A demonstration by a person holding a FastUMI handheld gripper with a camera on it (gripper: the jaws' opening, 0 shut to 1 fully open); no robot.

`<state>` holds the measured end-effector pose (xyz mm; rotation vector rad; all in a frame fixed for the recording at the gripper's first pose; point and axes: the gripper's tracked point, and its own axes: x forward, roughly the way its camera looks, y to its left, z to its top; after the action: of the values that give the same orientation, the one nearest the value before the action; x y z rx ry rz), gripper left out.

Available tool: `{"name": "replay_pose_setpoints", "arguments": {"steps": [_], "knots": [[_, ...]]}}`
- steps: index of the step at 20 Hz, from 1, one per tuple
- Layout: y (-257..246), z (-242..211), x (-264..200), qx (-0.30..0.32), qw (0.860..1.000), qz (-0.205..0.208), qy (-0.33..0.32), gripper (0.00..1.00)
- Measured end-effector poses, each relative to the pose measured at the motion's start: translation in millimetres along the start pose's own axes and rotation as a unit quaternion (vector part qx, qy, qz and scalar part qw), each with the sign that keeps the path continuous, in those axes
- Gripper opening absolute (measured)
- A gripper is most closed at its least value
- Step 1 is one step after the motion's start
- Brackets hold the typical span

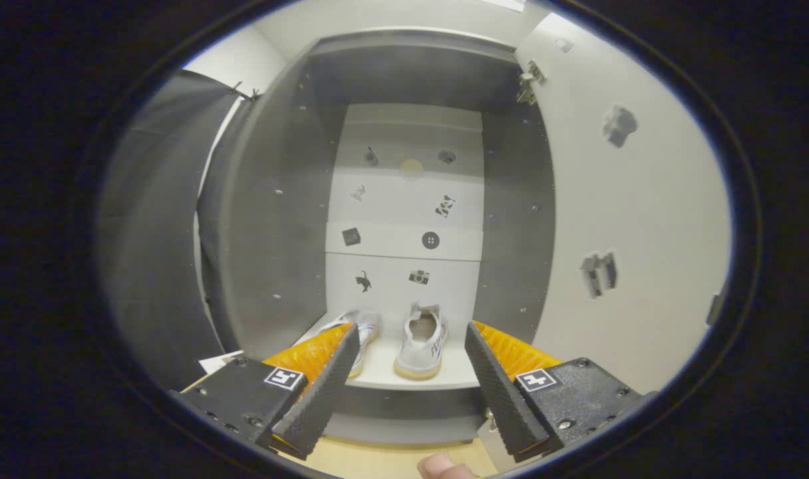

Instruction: Open the shoe cabinet door, grab the shoes and put them into the shoe cabinet, then close the shoe cabinet door.

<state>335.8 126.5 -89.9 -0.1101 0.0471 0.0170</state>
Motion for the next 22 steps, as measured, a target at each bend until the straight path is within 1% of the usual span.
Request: {"name": "replay_pose_setpoints", "arguments": {"steps": [3, 5, 6, 9, 12, 14, 18, 22], "knots": [[10, 4, -70, 0.021, 0.999, 0.034, -0.018, 1.0], [6, 6, -116, 0.037, 0.998, 0.048, -0.031, 1.0], [1, 7, -137, 0.041, 0.997, 0.049, -0.037, 1.0], [-29, 7, -198, 0.038, 0.997, 0.035, -0.049, 1.0], [-52, 3, -255, 0.027, 0.997, 0.05, -0.059, 1.0], [-70, -3, -282, 0.027, 0.996, 0.058, -0.056, 1.0], [-122, -1, -317, 0.009, 0.998, 0.026, -0.056, 1.0], [-178, 16, -339, 0.031, 0.996, -0.016, -0.085, 1.0]]}}
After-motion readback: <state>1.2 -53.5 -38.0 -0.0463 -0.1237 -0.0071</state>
